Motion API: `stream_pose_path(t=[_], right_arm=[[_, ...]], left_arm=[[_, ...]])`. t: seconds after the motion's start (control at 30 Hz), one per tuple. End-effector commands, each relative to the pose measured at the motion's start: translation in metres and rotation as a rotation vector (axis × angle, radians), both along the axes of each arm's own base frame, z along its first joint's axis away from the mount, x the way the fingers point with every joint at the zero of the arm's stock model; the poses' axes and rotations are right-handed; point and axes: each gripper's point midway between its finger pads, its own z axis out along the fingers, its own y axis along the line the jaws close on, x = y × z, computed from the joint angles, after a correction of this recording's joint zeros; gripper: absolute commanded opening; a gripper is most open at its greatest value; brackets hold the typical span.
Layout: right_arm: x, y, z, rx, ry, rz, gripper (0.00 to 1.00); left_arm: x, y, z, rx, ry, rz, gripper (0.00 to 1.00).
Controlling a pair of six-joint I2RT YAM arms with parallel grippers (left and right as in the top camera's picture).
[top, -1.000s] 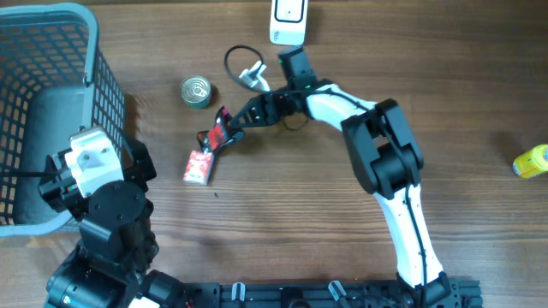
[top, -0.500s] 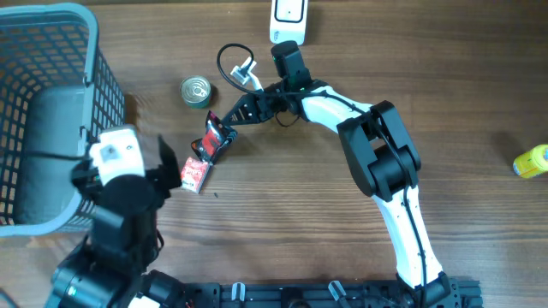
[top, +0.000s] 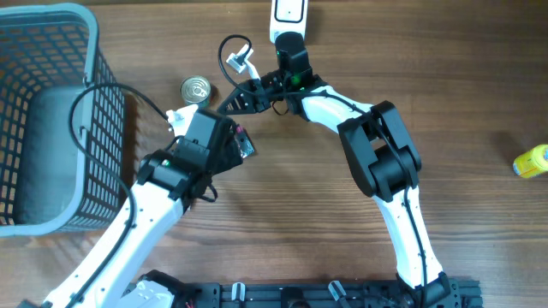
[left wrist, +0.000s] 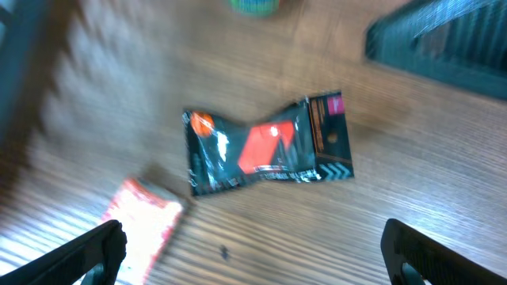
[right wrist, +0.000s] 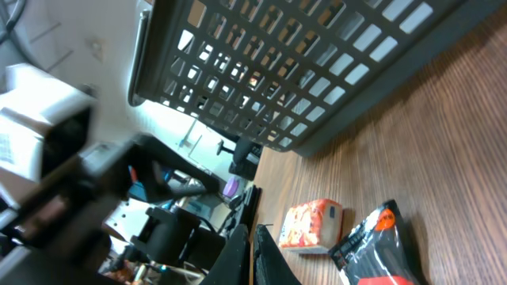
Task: Scan the item barcode
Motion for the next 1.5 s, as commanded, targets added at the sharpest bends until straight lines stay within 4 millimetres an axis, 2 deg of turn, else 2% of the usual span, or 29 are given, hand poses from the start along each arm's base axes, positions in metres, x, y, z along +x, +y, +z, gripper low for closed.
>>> stream_pose_path(t=[0.0,0.13,0.23,0.4,0.47,0.57,0.63,0.83,1.0,1.17,1.33,1.47], right_arm=[[-0.008,-0.008,0.023,-0.008,0.035,0.057,0.05],[0.004,-0.02,0.022,-0.013,0.047,0.025,0.09],[0.016,-0.033,0.022,-0.013,0.048,-0.008,0.11],[0.036,-0.055,0.021,-0.021,0.07,-0.063,0.4],[0.042,-0.062,0.019,-0.028,0.089,-0.081,0.57],[0.047,-0.071,0.016,-0.043,0.128,-0.101,0.75],[0.05,-0.075,0.011,-0.069,0.197,-0.111,0.81],[0.041,-0.079,-0.025,-0.127,0.356,-0.113,0.81],[0.019,-0.086,-0.061,-0.159,0.443,-0.113,0.81],[-0.005,-0.094,-0.092,-0.188,0.506,-0.124,0.81],[-0.015,-0.094,-0.108,-0.22,0.526,-0.151,0.79],[-0.025,-0.078,-0.117,-0.263,0.518,-0.159,0.79]], left_arm=[[-0.008,-0.007,-0.007,-0.121,0.049,0.136,1.0],[-0.012,0.008,0.004,-0.072,0.009,0.162,1.0],[-0.017,0.021,0.023,-0.045,-0.056,0.185,1.0],[-0.024,0.026,0.047,-0.059,-0.135,0.145,1.0],[-0.027,0.024,0.051,-0.013,-0.136,0.037,1.0],[-0.029,0.012,0.051,0.045,-0.113,-0.191,1.0],[-0.029,0.009,0.047,0.083,-0.089,-0.268,1.0],[-0.026,0.008,0.036,0.139,-0.044,-0.337,1.0],[-0.03,0.01,0.029,0.148,-0.005,-0.339,1.0],[-0.038,0.013,0.03,0.151,0.007,-0.341,1.0],[-0.042,0.015,0.033,0.149,0.004,-0.337,1.0],[-0.043,0.016,0.032,0.15,0.01,-0.335,1.0]])
